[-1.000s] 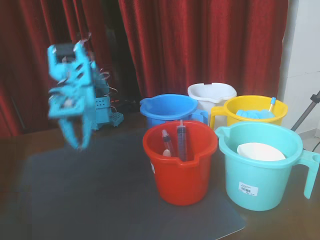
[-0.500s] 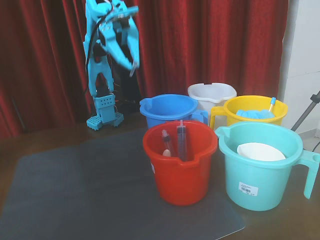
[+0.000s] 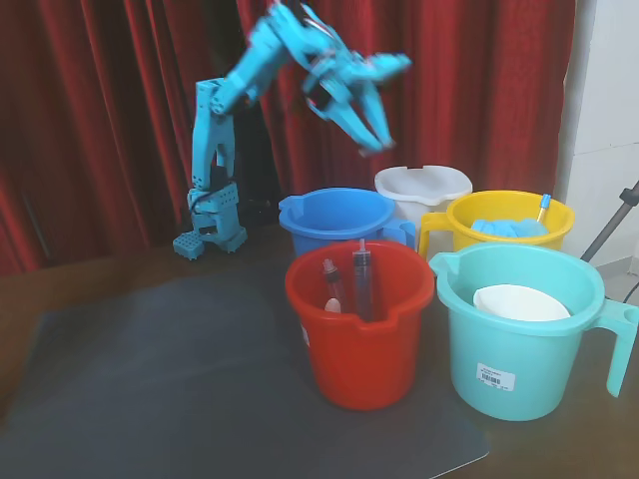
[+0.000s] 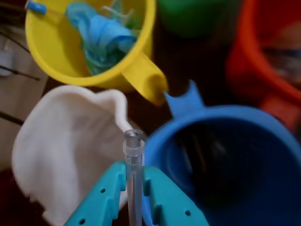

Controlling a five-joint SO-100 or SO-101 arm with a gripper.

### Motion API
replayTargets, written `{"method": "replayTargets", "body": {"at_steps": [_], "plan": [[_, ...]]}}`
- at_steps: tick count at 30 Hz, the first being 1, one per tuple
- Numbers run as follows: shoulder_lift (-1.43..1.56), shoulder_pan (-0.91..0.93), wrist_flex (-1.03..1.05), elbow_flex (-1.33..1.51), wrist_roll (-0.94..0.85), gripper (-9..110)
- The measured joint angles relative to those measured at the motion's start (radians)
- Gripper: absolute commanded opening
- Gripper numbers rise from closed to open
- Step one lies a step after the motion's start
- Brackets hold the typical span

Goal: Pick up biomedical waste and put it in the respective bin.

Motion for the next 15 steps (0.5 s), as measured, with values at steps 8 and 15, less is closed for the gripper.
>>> {"method": "replayTargets", "body": {"at_steps": [8,15], "plan": [[-0.140,-0.058,-0.140,-0.074,0.043,0],[-0.192,-0.140,-0.100,-0.210,0.103,0]]}}
